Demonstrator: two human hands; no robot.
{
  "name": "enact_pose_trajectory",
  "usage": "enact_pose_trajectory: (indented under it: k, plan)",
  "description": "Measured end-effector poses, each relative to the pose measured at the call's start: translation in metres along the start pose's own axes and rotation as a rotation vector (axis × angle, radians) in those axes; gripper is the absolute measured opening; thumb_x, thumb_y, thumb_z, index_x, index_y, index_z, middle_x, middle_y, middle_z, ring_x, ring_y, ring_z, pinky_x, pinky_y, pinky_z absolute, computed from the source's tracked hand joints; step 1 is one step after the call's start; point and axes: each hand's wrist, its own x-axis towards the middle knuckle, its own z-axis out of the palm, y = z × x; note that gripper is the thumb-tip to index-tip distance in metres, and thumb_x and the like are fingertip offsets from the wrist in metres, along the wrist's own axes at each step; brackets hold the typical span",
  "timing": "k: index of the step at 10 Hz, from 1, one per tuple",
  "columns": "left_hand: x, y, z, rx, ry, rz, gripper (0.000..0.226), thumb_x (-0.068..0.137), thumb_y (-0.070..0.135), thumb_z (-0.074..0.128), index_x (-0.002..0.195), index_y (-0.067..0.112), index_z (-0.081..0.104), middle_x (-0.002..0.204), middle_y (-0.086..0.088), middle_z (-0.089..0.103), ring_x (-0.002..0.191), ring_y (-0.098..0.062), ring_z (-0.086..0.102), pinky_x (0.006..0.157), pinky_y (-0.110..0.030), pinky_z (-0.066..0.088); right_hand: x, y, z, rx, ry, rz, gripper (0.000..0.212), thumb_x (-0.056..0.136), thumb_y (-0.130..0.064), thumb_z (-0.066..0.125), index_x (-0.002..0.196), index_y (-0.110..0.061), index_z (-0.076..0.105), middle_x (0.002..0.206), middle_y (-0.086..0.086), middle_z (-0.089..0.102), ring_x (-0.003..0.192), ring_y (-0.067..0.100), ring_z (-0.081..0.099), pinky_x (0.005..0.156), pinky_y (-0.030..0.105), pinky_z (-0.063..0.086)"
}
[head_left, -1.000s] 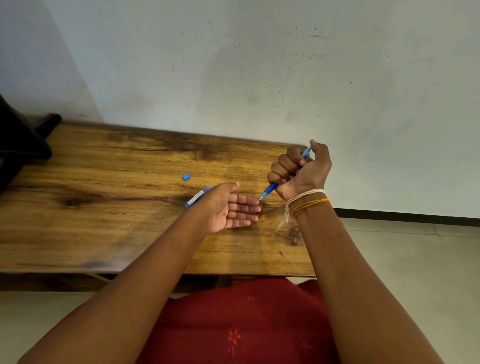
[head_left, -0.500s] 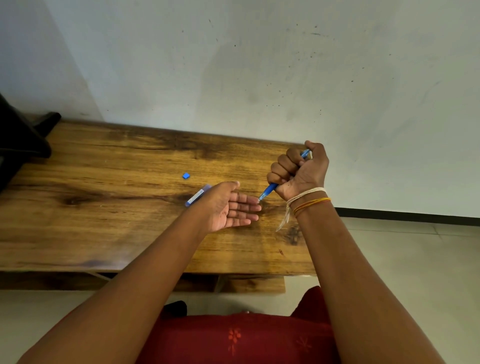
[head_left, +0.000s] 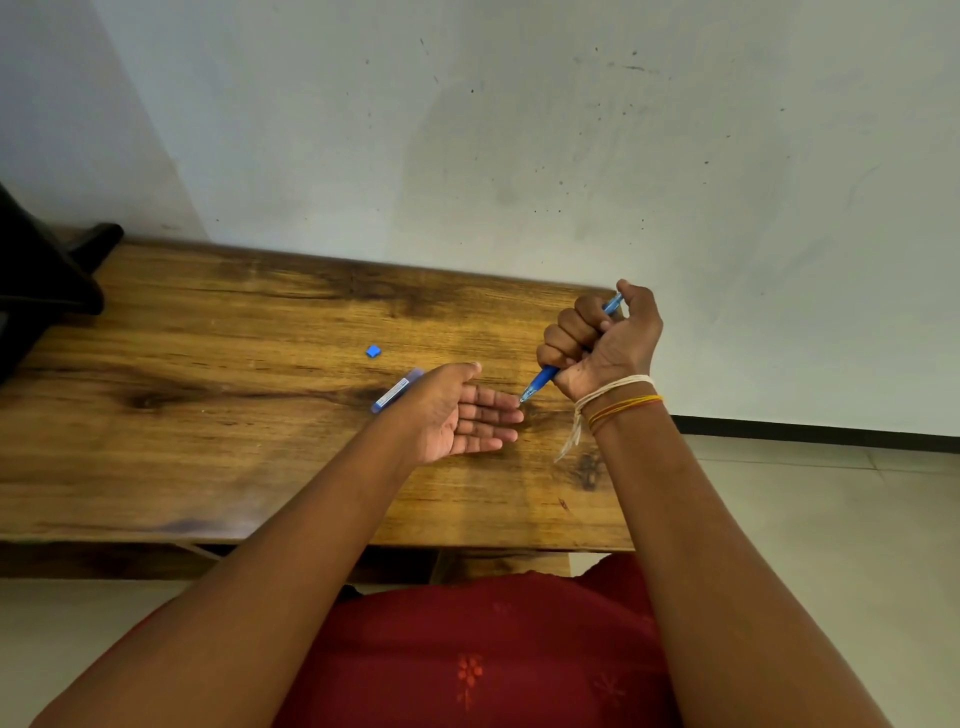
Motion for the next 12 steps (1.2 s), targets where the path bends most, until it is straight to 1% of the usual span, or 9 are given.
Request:
enact_pose_trajectory:
  k: [1, 2, 3, 5, 6, 8, 10, 11, 12]
  plan:
    - [0.0001, -0.0004, -0.0004, 0.0, -0.003, -0.001, 0.057, 0.099, 0.04, 0.031, 0.088, 0.001, 0.071, 0.09, -0.015, 0.076, 0.077, -0.025, 0.074, 0.066, -0.03, 0.057, 0.0006, 0.0001, -0.001, 0.002, 0.005, -0.003, 0.055, 0.086, -0.048, 0.031, 0.039, -0.021, 0.025, 0.036, -0.006, 0.018, 0.036, 0.011, 0.011, 0.046, 0.018, 0.013]
    - [0.0006, -0.0006, -0.0008, 0.001, -0.003, 0.0, 0.057, 0.099, 0.04, 0.031, 0.087, 0.002, 0.072, 0.089, -0.015, 0.076, 0.076, -0.025, 0.074, 0.065, -0.03, 0.057, 0.001, 0.0001, -0.0017, -0.003, 0.0, 0.01, 0.061, 0.088, -0.056, 0.032, 0.039, -0.021, 0.025, 0.035, -0.006, 0.017, 0.033, 0.011, 0.014, 0.046, 0.017, 0.013]
    - [0.0007, -0.0008, -0.0007, -0.002, -0.003, -0.001, 0.057, 0.099, 0.041, 0.031, 0.087, 0.002, 0.071, 0.088, -0.015, 0.076, 0.075, -0.025, 0.074, 0.065, -0.03, 0.056, 0.0016, 0.0001, -0.0013, -0.002, 0.012, 0.013, 0.055, 0.087, -0.047, 0.033, 0.039, -0.021, 0.024, 0.036, -0.005, 0.017, 0.035, 0.011, 0.011, 0.047, 0.018, 0.012]
    - [0.0001, -0.0003, 0.0, 0.0, -0.005, -0.004, 0.057, 0.099, 0.04, 0.031, 0.089, 0.001, 0.071, 0.09, -0.015, 0.075, 0.077, -0.026, 0.073, 0.065, -0.03, 0.056, 0.001, 0.0, -0.0018, 0.015, 0.004, 0.012, 0.059, 0.087, -0.054, 0.031, 0.039, -0.021, 0.025, 0.036, -0.005, 0.017, 0.034, 0.011, 0.012, 0.046, 0.017, 0.013]
    - [-0.0006, 0.0001, 0.0005, 0.001, -0.002, -0.006, 0.057, 0.099, 0.04, 0.031, 0.089, 0.001, 0.071, 0.089, -0.015, 0.075, 0.077, -0.026, 0.073, 0.065, -0.03, 0.056, 0.0007, -0.0003, -0.0011, 0.022, 0.01, 0.003, 0.052, 0.085, -0.045, 0.032, 0.04, -0.021, 0.024, 0.036, -0.005, 0.017, 0.04, 0.013, 0.007, 0.046, 0.017, 0.014]
    - [-0.001, 0.0, 0.0003, 0.006, -0.003, -0.001, 0.057, 0.099, 0.04, 0.031, 0.088, 0.001, 0.071, 0.088, -0.015, 0.075, 0.077, -0.026, 0.073, 0.066, -0.03, 0.056, 0.0022, 0.0001, -0.0018, 0.019, 0.022, 0.003, 0.054, 0.086, -0.047, 0.032, 0.04, -0.021, 0.024, 0.036, -0.005, 0.017, 0.033, 0.011, 0.014, 0.045, 0.017, 0.014]
    - [-0.0017, 0.0002, 0.0006, 0.007, -0.007, 0.0, 0.057, 0.1, 0.04, 0.031, 0.089, 0.001, 0.071, 0.088, -0.014, 0.076, 0.077, -0.025, 0.073, 0.064, -0.03, 0.056, 0.0017, 0.0, -0.0016, 0.024, 0.034, 0.003, 0.055, 0.087, -0.048, 0.033, 0.04, -0.021, 0.024, 0.036, -0.005, 0.017, 0.033, 0.011, 0.014, 0.045, 0.017, 0.015]
    - [-0.0018, 0.0003, 0.0002, 0.008, -0.009, -0.001, 0.057, 0.1, 0.04, 0.031, 0.088, 0.001, 0.071, 0.086, -0.014, 0.076, 0.075, -0.025, 0.073, 0.063, -0.029, 0.055, 0.0011, -0.0003, -0.0015, 0.032, 0.041, 0.005, 0.053, 0.086, -0.045, 0.033, 0.04, -0.02, 0.024, 0.036, -0.005, 0.017, 0.033, 0.011, 0.014, 0.044, 0.017, 0.015]
    - [-0.0013, 0.0004, 0.0004, 0.008, -0.005, 0.001, 0.058, 0.1, 0.04, 0.031, 0.087, 0.001, 0.071, 0.086, -0.014, 0.076, 0.076, -0.025, 0.073, 0.065, -0.03, 0.055, 0.0008, -0.0002, -0.0015, 0.038, 0.042, 0.005, 0.056, 0.087, -0.05, 0.033, 0.04, -0.02, 0.024, 0.036, -0.005, 0.017, 0.032, 0.011, 0.014, 0.043, 0.016, 0.016]
